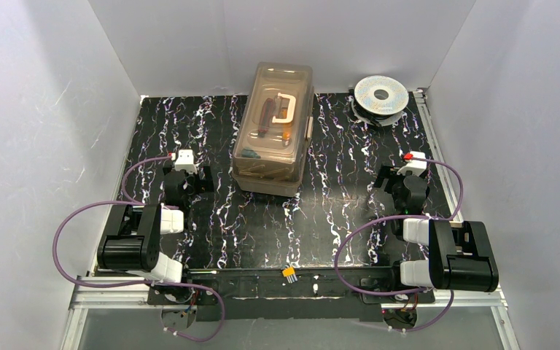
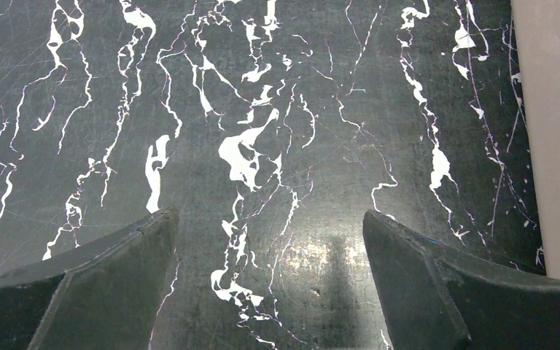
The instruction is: Pack the tool kit
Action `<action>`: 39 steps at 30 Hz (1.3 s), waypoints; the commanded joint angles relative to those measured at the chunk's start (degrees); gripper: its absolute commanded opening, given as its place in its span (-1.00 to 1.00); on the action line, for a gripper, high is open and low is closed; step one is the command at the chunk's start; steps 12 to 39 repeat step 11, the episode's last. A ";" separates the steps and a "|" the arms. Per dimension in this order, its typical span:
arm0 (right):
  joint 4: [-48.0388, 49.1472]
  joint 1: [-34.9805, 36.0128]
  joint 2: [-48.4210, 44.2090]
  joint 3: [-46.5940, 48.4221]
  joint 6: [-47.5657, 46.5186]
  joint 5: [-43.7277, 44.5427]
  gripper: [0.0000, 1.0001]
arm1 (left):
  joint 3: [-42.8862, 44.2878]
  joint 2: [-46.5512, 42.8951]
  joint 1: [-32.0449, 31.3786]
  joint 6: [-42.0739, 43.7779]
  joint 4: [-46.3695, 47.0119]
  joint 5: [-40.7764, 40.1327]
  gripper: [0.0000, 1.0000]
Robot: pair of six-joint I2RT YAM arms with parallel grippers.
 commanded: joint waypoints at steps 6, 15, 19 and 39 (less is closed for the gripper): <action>1.25 0.14 -0.18 2.06 0.07 -0.16 0.85 | -0.60 -0.27 0.11 0.04 1.19 0.15 0.96; 1.25 0.12 -0.14 2.03 0.07 -0.14 0.85 | -0.51 -0.26 0.12 0.04 0.96 0.23 0.96; 1.25 0.12 -0.14 2.03 0.07 -0.14 0.85 | -0.51 -0.26 0.12 0.04 0.96 0.23 0.96; 1.25 0.12 -0.14 2.03 0.07 -0.14 0.85 | -0.51 -0.26 0.12 0.04 0.96 0.23 0.96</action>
